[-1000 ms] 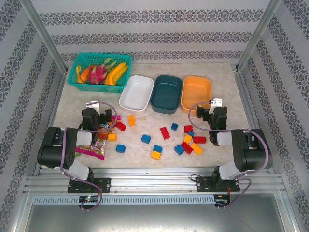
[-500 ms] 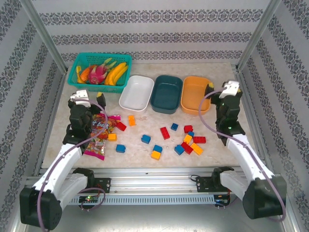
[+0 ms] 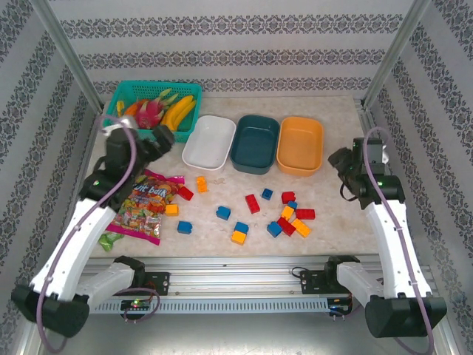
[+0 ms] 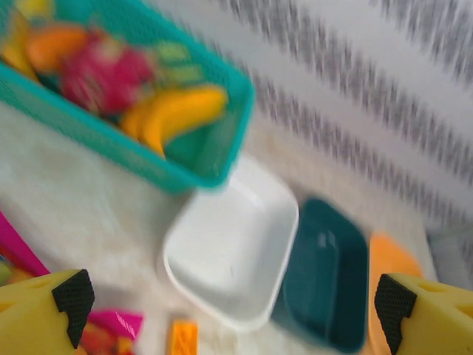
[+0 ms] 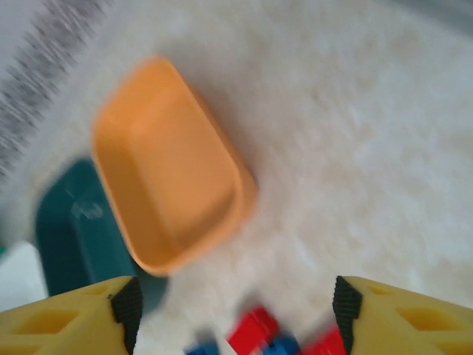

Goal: Sort the legos into containers by color

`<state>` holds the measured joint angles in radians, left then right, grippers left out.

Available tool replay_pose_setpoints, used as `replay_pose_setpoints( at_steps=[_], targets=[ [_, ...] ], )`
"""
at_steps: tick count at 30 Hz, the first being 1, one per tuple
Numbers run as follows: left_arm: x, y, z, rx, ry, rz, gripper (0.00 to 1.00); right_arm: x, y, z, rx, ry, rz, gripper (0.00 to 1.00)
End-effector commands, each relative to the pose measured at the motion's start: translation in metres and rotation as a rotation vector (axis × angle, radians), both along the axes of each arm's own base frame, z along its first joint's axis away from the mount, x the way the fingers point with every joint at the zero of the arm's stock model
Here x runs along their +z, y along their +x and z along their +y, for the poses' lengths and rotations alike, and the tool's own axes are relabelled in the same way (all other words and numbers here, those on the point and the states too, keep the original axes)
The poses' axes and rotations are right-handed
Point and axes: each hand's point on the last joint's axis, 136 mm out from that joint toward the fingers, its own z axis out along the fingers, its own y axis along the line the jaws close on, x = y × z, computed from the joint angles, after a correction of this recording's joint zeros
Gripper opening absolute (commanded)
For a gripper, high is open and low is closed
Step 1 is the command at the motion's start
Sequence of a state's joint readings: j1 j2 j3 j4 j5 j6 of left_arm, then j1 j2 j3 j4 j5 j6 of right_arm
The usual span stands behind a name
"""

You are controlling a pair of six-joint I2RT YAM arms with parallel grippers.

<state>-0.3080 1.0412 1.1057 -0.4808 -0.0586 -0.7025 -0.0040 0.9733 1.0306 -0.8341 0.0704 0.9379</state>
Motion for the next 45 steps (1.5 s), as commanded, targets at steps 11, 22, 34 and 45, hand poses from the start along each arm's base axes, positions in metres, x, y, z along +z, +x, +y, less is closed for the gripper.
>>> replay_pose_setpoints(
  at_steps=[11, 22, 34, 45],
  targets=[
    [-0.063, -0.088, -0.229, -0.821, 0.027, 0.161, 0.99, -0.141, -0.054, 0.053, -0.125, 0.427, 0.412, 0.66],
    [-0.069, -0.100, -0.278, -0.932, 0.075, 0.162, 0.98, -0.181, -0.038, 0.062, -0.176, 0.504, 0.506, 0.65],
    [-0.071, -0.100, -0.280, -0.939, 0.089, 0.164, 0.98, -0.204, -0.037, 0.065, -0.257, 0.547, 0.591, 0.52],
    [-0.067, -0.096, -0.280, -0.920, 0.092, 0.159, 0.98, -0.182, -0.026, 0.052, -0.294, 0.474, 0.547, 0.27]
  ],
)
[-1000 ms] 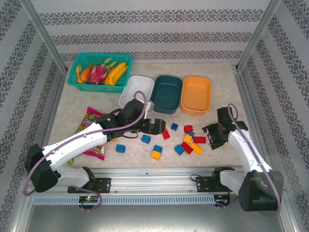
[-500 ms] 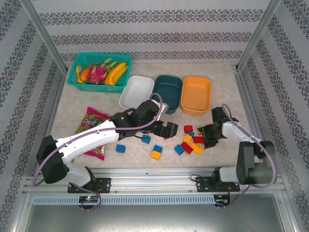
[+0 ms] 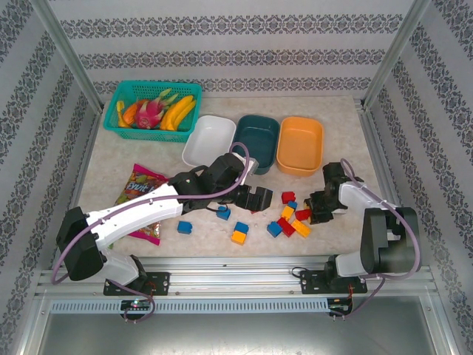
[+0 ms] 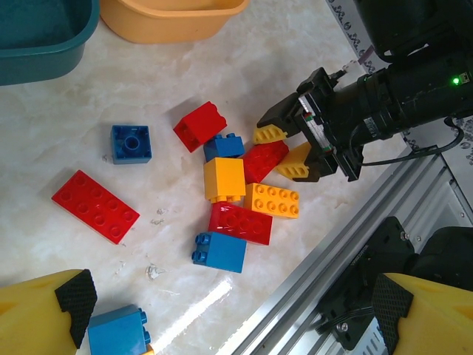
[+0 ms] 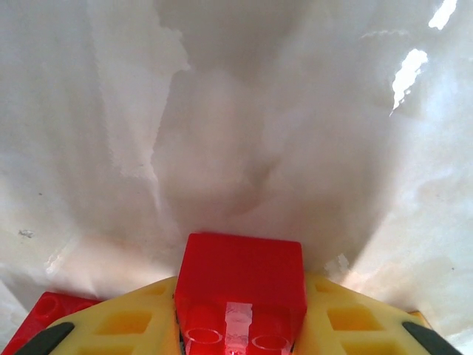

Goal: Sort the legos into containers by color

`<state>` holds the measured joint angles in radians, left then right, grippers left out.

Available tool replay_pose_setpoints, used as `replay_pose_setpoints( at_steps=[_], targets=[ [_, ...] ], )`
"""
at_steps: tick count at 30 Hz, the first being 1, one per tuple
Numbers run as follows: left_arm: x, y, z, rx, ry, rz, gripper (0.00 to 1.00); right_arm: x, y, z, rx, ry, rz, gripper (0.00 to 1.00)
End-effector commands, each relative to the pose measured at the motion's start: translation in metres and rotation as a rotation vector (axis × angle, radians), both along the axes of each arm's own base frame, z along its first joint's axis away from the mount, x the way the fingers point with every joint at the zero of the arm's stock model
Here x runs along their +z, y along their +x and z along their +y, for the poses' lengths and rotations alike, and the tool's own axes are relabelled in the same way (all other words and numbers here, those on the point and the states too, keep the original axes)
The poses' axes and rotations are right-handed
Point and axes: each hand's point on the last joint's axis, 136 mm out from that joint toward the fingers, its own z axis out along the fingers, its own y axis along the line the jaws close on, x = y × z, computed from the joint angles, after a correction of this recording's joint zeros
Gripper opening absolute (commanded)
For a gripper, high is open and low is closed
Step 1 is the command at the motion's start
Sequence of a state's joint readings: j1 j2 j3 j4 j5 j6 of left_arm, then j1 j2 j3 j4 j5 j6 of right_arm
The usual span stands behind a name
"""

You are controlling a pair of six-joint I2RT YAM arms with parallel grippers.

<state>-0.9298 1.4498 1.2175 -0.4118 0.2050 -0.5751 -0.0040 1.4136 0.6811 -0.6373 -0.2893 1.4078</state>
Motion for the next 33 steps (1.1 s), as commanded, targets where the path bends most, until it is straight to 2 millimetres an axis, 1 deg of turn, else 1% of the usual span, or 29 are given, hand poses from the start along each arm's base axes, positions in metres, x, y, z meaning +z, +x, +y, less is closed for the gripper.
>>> replay_pose_setpoints(
  at_steps=[1, 4, 6, 8, 9, 11, 12, 14, 17, 19, 22, 25, 27, 31, 33],
  targets=[
    [0.021, 0.005, -0.009, 0.001, -0.030, -0.051, 0.98, 0.031, 0.023, -0.014, 0.012, -0.090, -0.101, 0.27],
    [0.034, 0.014, -0.006, 0.049, -0.048, -0.059, 0.98, 0.083, 0.049, -0.026, 0.087, -0.205, -0.255, 0.26],
    [0.043, 0.026, 0.000, 0.095, -0.066, -0.055, 0.98, 0.120, 0.073, -0.028, 0.170, -0.290, -0.371, 0.26],
    [0.050, 0.040, 0.009, 0.146, -0.094, -0.042, 0.99, 0.143, 0.094, -0.024, 0.255, -0.338, -0.434, 0.27],
    [0.054, 0.048, 0.013, 0.170, -0.111, -0.035, 0.99, 0.149, 0.105, -0.021, 0.296, -0.351, -0.444, 0.27],
    [0.060, 0.064, 0.022, 0.215, -0.134, -0.026, 0.99, 0.152, 0.124, -0.015, 0.353, -0.358, -0.448, 0.27],
    [0.062, 0.074, 0.028, 0.245, -0.142, -0.018, 0.99, 0.150, 0.138, -0.012, 0.384, -0.356, -0.443, 0.27],
    [0.067, 0.093, 0.040, 0.297, -0.169, -0.004, 0.99, 0.142, 0.157, -0.010, 0.424, -0.363, -0.420, 0.27],
    [0.071, 0.120, 0.054, 0.368, -0.223, 0.016, 0.99, 0.121, 0.187, -0.011, 0.482, -0.378, -0.360, 0.27],
    [0.070, 0.137, 0.062, 0.401, -0.240, 0.032, 0.99, 0.104, 0.206, -0.009, 0.507, -0.362, -0.316, 0.27],
    [0.066, 0.154, 0.067, 0.420, -0.234, 0.042, 0.99, 0.075, 0.227, -0.006, 0.513, -0.314, -0.245, 0.28],
    [0.059, 0.164, 0.068, 0.426, -0.206, 0.057, 0.99, 0.051, 0.241, -0.004, 0.511, -0.286, -0.186, 0.28],
    [0.054, 0.167, 0.068, 0.429, -0.190, 0.067, 0.99, 0.043, 0.248, -0.003, 0.507, -0.275, -0.162, 0.30],
    [0.047, 0.169, 0.068, 0.439, -0.176, 0.080, 0.98, 0.032, 0.255, -0.003, 0.491, -0.268, -0.126, 0.40],
    [0.045, 0.169, 0.069, 0.443, -0.170, 0.084, 0.98, 0.033, 0.258, -0.002, 0.489, -0.266, -0.125, 0.47]
  ],
)
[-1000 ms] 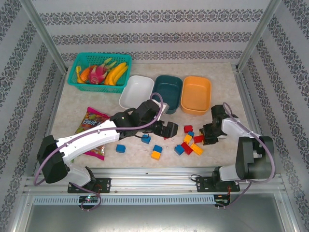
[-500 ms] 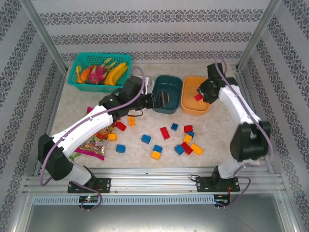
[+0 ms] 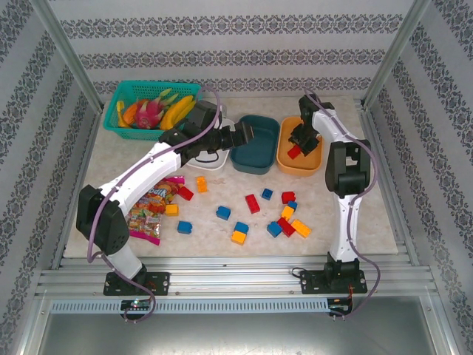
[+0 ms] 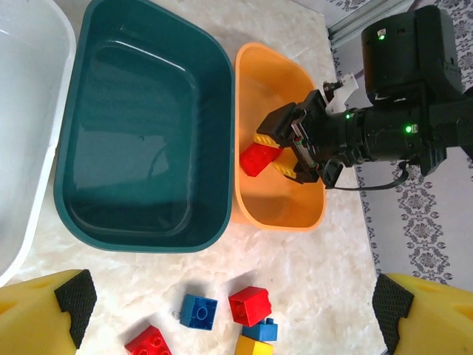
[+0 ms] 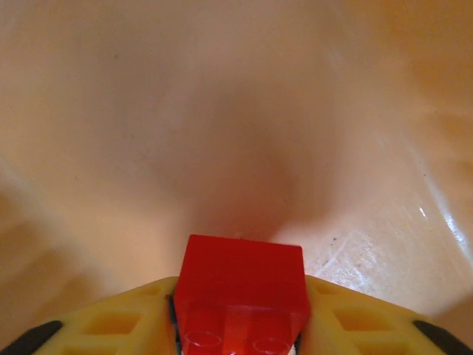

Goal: Sort the legos into containers by color

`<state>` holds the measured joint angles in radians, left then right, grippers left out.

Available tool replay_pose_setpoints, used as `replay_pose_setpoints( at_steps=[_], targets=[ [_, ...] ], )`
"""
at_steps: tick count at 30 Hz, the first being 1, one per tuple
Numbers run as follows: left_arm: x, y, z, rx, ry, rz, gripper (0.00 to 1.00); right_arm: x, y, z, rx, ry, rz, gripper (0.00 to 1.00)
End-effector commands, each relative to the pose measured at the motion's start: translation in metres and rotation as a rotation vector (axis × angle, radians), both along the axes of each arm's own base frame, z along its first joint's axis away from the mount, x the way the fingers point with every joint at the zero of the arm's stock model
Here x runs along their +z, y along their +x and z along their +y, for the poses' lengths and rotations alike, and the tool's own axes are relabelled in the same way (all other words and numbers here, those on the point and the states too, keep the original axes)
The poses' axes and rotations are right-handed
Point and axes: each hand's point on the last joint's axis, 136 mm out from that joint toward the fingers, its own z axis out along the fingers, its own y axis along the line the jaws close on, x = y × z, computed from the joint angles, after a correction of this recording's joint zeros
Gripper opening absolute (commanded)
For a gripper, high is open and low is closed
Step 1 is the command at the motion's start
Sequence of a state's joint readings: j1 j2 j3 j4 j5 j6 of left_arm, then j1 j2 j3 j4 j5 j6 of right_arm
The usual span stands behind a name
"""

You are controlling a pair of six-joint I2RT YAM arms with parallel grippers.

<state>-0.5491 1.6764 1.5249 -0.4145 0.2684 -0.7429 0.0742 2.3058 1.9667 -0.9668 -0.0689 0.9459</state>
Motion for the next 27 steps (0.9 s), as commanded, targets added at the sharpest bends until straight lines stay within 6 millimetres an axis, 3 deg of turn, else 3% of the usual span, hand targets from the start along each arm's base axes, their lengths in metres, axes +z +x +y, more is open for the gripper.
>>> replay_pose_setpoints(
  at_steps=[1, 6, 10, 14, 18, 21, 24, 27],
  targets=[
    [0.009, 0.001, 0.003, 0.010, -0.010, 0.008, 0.98, 0.010, -0.003, -0.003, -0.011, 0.003, 0.032, 0.52],
    [0.012, -0.004, 0.008, 0.015, 0.010, 0.012, 0.98, 0.049, 0.008, -0.001, 0.012, 0.001, -0.058, 0.65],
    [0.017, -0.013, 0.018, 0.034, 0.040, 0.029, 0.97, 0.108, 0.010, 0.002, 0.044, -0.001, -0.186, 0.66],
    [0.014, -0.032, 0.034, 0.072, 0.069, 0.075, 0.96, 0.172, -0.006, 0.014, 0.122, -0.031, -0.328, 0.68],
    [0.002, -0.061, 0.055, 0.126, 0.102, 0.130, 0.95, 0.227, -0.043, 0.037, 0.252, -0.074, -0.473, 0.72],
    [-0.014, -0.086, 0.078, 0.187, 0.143, 0.196, 0.94, 0.251, -0.079, 0.061, 0.364, -0.073, -0.567, 0.82],
    [-0.037, -0.116, 0.105, 0.276, 0.183, 0.295, 0.92, 0.260, -0.122, 0.098, 0.537, -0.042, -0.666, 0.84],
    [-0.069, -0.149, 0.133, 0.412, 0.210, 0.434, 0.89, 0.251, -0.173, 0.148, 0.775, 0.069, -0.774, 0.81]
  ],
)
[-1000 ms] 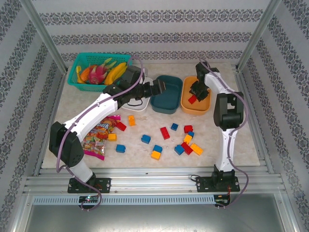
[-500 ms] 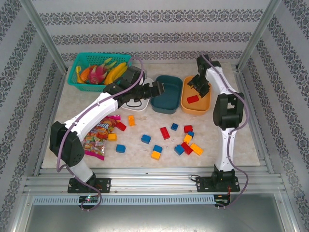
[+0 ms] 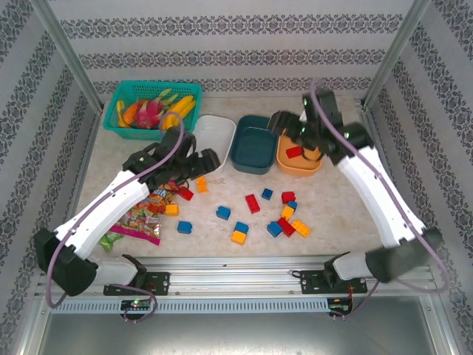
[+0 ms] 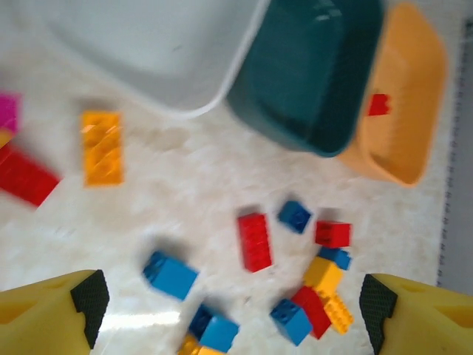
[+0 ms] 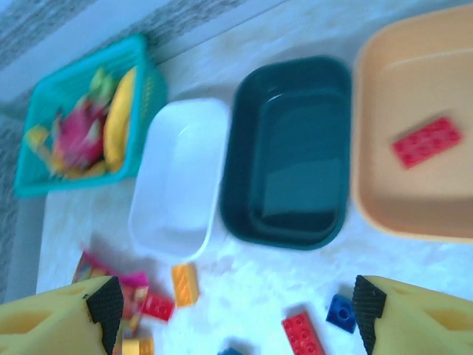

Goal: Sort the legos into containers by color

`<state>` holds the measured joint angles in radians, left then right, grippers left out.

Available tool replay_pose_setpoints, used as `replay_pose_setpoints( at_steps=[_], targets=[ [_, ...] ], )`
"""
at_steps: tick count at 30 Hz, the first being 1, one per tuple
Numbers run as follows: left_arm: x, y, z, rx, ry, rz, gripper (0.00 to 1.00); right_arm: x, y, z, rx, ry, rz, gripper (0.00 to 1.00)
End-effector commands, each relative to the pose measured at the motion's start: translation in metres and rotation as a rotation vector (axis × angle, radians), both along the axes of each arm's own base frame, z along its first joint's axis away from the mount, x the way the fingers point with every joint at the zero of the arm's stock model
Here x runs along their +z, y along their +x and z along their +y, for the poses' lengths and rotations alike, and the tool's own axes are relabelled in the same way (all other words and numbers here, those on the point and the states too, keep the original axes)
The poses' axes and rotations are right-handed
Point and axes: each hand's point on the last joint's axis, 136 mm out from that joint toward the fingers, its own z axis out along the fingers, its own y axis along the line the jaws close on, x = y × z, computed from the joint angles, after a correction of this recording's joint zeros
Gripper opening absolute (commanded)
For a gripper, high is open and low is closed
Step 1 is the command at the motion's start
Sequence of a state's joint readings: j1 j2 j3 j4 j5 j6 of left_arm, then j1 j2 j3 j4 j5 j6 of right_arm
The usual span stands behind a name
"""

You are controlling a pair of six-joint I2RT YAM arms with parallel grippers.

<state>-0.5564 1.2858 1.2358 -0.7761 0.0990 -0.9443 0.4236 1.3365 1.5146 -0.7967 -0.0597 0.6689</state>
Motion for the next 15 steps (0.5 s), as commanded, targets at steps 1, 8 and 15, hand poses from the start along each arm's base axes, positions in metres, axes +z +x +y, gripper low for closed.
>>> replay_pose_setpoints(
  at_steps=[1, 8, 15],
  targets=[
    [-0.049, -0.047, 0.039, 0.204, 0.078, 0.224, 0.88, -0.025, -0.042, 0.049, 0.301, -0.016, -0.100, 0.80],
    [-0.111, -0.088, 0.058, 0.472, 0.061, 0.410, 0.84, -0.076, -0.142, 0.095, 0.627, -0.019, -0.319, 0.82],
    [-0.144, -0.099, 0.060, 0.679, 0.010, 0.499, 0.86, -0.115, -0.167, 0.109, 0.712, -0.055, -0.234, 0.82]
  ],
)
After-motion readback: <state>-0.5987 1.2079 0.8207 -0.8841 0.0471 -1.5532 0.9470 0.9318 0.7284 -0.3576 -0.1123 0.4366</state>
